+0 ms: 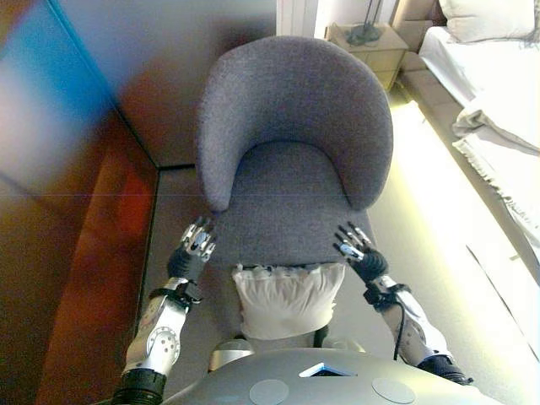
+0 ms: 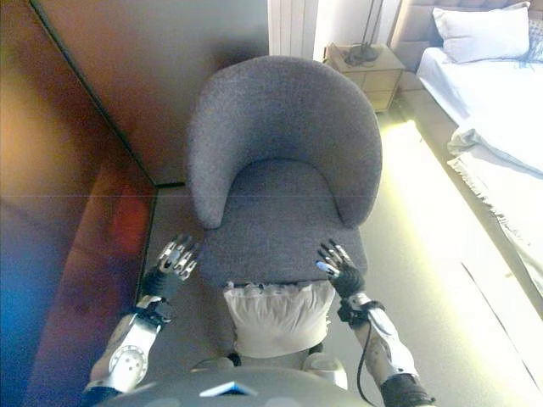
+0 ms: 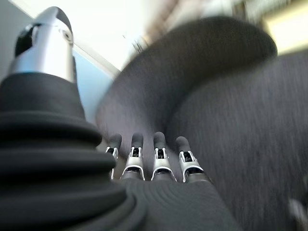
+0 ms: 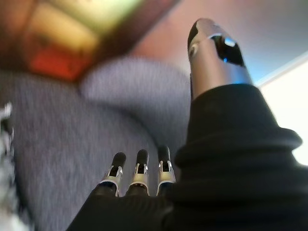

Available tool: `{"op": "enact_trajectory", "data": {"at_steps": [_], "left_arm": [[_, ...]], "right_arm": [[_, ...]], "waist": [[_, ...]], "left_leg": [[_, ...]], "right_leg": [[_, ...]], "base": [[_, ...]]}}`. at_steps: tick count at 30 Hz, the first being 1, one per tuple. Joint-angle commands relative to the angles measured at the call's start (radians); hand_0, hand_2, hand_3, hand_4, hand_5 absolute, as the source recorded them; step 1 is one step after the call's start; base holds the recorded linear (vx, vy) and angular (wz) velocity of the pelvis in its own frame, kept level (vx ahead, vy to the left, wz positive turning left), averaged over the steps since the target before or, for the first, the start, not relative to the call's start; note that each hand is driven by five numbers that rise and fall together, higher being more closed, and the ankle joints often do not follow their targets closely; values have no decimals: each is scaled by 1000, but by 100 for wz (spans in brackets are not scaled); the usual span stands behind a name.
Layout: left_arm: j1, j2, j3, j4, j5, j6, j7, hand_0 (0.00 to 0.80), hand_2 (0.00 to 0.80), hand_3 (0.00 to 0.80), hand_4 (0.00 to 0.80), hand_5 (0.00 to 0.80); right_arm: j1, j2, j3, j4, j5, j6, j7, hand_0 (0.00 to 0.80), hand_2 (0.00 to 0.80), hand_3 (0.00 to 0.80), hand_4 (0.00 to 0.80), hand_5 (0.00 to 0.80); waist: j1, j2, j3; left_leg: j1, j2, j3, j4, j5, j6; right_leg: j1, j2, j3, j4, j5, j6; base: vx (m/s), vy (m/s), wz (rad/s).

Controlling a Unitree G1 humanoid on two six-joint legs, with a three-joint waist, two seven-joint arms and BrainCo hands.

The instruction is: Pick up the cushion and take it to the sofa

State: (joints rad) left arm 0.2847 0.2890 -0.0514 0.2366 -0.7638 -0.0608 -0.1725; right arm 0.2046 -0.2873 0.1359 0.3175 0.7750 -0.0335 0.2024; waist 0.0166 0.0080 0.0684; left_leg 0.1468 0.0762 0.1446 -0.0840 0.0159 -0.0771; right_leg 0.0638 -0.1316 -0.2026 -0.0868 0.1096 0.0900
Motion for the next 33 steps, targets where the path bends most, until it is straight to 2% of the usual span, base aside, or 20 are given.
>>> {"op": "enact_trajectory", "data": {"at_steps": [1,3,5,7,9,12,15,18,19,22,25,28,30,33], "left_arm": [[-50,41,38,-31,53,-26,-10,0,0,0,0,0],[-51,60,39,-24,90,-20,-16,0,0,0,0,0],[-56,70,39,-16,111,-16,-11,0,0,0,0,0],[-73,83,33,-24,101,-5,-1,0,0,0,0,0],[-118,96,13,-14,92,-13,25,0,0,0,0,0],[-205,113,-28,35,62,-40,84,0,0,0,0,0],[-308,117,-87,88,23,-70,125,0,0,0,0,0],[-385,110,-130,141,-3,-125,132,0,0,0,0,0],[-404,103,-137,150,-12,-138,136,0,0,0,0,0],[-456,89,-158,164,-21,-163,149,0,0,0,0,0],[-554,84,-191,207,14,-164,142,0,0,0,0,0],[-604,79,-214,240,16,-173,152,0,0,0,0,0],[-623,77,-219,245,15,-176,163,0,0,0,0,0],[-640,77,-218,257,13,-186,192,0,0,0,0,0]], "right_arm": [[-83,36,-27,-27,-65,-92,-39,0,0,0,0,0],[-86,49,-26,-30,-78,-78,-60,0,0,0,0,0],[-75,55,-21,-39,-72,-71,-65,0,0,0,0,0],[-75,54,-17,-29,-79,-76,-74,0,0,0,0,0],[-120,52,-14,18,-85,-85,-95,0,0,0,0,0],[-230,19,11,98,-123,-84,-150,0,0,0,0,0],[-362,-46,51,158,-157,-102,-202,0,0,0,0,0],[-481,-111,57,193,-137,-82,-220,0,0,0,0,0],[-513,-124,56,204,-137,-73,-226,0,0,0,0,0],[-574,-151,60,228,-124,-75,-237,0,0,0,0,0],[-613,-174,61,225,-131,-83,-285,0,0,0,0,0],[-674,-195,59,263,-124,-75,-303,0,0,0,0,0],[-714,-207,53,299,-127,-74,-300,0,0,0,0,0],[-760,-231,53,333,-141,-55,-293,0,0,0,0,0]], "waist": [[35,-50,80],[41,-45,119],[37,-44,144],[31,-47,172],[30,-55,206],[37,-59,261],[46,-42,317],[43,-21,363],[43,-15,376],[37,-2,408],[3,16,443],[-6,26,452],[2,33,452],[10,45,452]], "left_leg": [[-106,-66,33,226,-147,85],[-131,-79,35,275,-172,115],[-142,-83,31,299,-189,121],[-164,-78,15,343,-210,112],[-215,-66,-4,402,-234,93],[-304,-16,-16,473,-236,63],[-406,38,-34,517,-205,28],[-487,57,-47,527,-166,8],[-511,58,-51,524,-153,3],[-572,50,-73,530,-137,1],[-670,30,-123,594,-150,2],[-764,27,-122,653,-162,2],[-813,35,-110,668,-161,0],[-884,45,-110,723,-196,-4]], "right_leg": [[-12,-145,-19,200,-81,80],[-110,-208,-29,393,-12,76],[-175,-245,-3,465,36,78],[-204,-259,25,421,40,79],[-240,-277,40,352,61,99],[-268,-266,12,292,39,120],[-304,-244,-12,300,4,115],[-382,-237,-13,337,-19,109],[-413,-238,-12,356,-27,106],[-499,-237,28,420,-52,99],[-616,-238,149,526,-64,79],[-704,-237,141,571,-76,84],[-758,-240,120,601,-81,88],[-836,-226,130,677,-120,91]], "base": [[-76,66,-3],[-63,62,-7],[-18,-4,-11],[13,-120,-2],[-63,-246,8],[-156,-258,22],[-217,-191,7],[-173,-37,-6],[-185,43,-1],[-135,7,4],[-95,-98,39],[-76,-34,83],[-75,-2,-4],[6,-19,-23]]}}
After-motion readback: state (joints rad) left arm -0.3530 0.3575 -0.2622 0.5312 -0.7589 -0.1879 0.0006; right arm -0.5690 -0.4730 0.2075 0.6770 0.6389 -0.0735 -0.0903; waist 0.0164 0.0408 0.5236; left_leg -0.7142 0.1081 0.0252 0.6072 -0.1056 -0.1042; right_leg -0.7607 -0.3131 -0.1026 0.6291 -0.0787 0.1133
